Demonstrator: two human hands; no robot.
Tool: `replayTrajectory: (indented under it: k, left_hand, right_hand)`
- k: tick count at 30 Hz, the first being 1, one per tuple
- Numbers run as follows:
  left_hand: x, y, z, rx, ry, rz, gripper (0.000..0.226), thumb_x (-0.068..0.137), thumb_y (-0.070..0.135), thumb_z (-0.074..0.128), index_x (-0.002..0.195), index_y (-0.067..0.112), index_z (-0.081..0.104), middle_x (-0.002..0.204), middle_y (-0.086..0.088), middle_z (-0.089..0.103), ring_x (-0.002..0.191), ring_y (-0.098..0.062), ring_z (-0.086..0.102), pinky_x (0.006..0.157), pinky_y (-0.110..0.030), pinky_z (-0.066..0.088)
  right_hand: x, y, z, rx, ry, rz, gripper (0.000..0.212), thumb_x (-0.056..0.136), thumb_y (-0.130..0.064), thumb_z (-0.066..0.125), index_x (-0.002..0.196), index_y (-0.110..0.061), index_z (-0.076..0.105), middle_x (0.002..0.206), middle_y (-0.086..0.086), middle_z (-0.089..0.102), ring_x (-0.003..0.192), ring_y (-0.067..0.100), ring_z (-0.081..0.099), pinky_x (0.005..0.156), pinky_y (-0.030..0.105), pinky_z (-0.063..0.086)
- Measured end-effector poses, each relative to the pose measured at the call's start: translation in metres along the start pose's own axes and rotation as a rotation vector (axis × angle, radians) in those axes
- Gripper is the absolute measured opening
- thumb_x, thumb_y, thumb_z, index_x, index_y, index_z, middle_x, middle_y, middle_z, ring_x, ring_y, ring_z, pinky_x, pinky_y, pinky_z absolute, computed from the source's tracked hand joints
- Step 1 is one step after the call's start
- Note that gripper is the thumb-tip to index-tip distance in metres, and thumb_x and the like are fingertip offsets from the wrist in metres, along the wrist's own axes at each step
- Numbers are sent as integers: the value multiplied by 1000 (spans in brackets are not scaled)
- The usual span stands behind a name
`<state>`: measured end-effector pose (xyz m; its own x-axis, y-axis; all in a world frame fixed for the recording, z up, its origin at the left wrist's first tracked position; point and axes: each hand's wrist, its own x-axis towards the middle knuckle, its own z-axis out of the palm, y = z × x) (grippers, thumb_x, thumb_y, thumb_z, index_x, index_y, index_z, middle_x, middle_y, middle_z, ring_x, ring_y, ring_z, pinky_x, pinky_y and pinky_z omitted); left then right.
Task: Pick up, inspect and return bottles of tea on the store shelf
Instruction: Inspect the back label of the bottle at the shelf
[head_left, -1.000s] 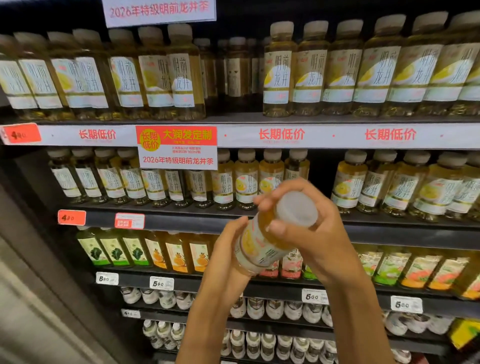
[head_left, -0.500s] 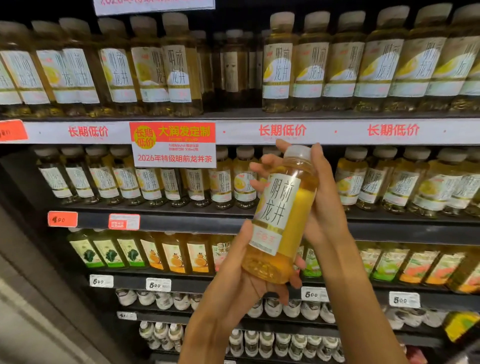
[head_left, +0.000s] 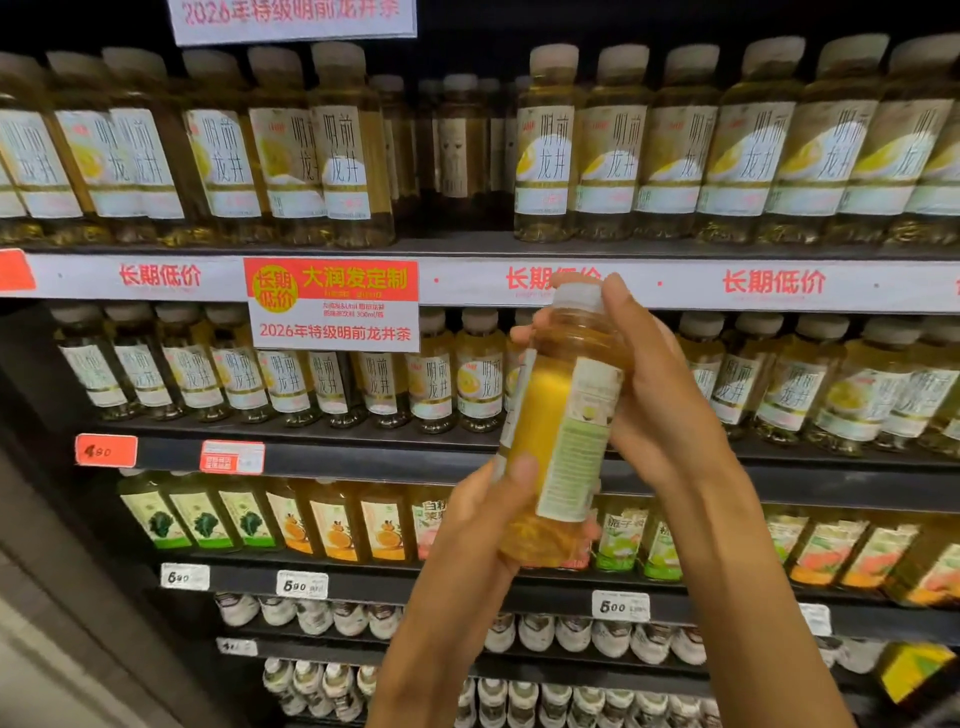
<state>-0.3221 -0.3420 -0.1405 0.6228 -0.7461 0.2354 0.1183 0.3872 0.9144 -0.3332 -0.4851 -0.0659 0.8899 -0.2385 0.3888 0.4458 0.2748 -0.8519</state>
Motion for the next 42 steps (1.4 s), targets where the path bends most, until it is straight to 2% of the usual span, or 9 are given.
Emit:
replayTrajectory:
  k: [5,9,13,16,20,24,30,32,42]
  left_hand:
    - [4,-5,4,-269,-87,-31,64,82,62,59,125,14,61,99,-15,69,74,-20,67,65,-28,54]
    - [6,-9,-4,52,161,30,57,77,70,54,117,32,66,115,-3,71,106,-18,67,82,-26,55]
    - [12,-10,-2,159,264,123,54,81,64,50,123,32,58,116,2,70,107,-16,67,93,-40,50]
    - [11,-10,0,143,297,134,51,80,70,50,114,35,65,108,-1,72,96,-18,70,77,-31,57]
    - [5,-3,-1,-293,130,-64,62,85,65,40,103,16,74,87,-11,73,68,-18,69,46,-24,51]
    - [4,-7,-4,-432,-15,-204,73,94,62,23,98,10,75,82,-10,71,62,-15,66,49,-21,48]
    - [1,2,-6,142,254,-59,63,75,73,39,122,37,59,112,8,71,106,-8,66,92,-31,52]
    - [1,6,-3,213,244,54,47,73,74,49,114,52,57,111,19,69,105,2,63,84,-18,53]
    - [44,51,-14,434,188,349,34,85,57,50,115,42,58,112,19,68,107,2,62,80,-8,48]
  right_hand:
    - [8,-5,-1,36,-143,19,45,82,-42,57,110,-6,56,91,11,69,88,25,69,79,37,57]
    - [12,-10,-3,-170,-92,-53,29,92,-34,53,111,-13,59,89,4,69,89,24,68,80,38,54]
    - [12,-5,1,-290,-7,-98,26,87,-38,60,107,-21,62,93,1,73,94,23,69,83,37,53]
    - [11,-1,2,-264,-35,-85,27,87,-41,60,108,-23,64,96,3,73,98,23,69,82,33,54]
    - [11,1,7,-61,-154,-45,33,85,-41,58,109,-20,66,99,5,72,101,26,68,84,36,55]
    - [14,0,14,-58,-185,-37,25,91,-34,52,107,-19,64,89,3,70,90,23,69,79,36,56]
    - [15,-13,19,-289,-119,-65,20,89,-36,60,100,-20,66,87,0,71,89,23,71,73,32,56]
    - [18,-15,25,-356,-82,-75,28,83,-39,62,102,-18,65,88,-1,72,90,21,72,74,30,57]
    - [46,-49,31,-325,-160,-187,27,90,-19,56,117,-17,60,111,6,70,110,17,65,83,30,56]
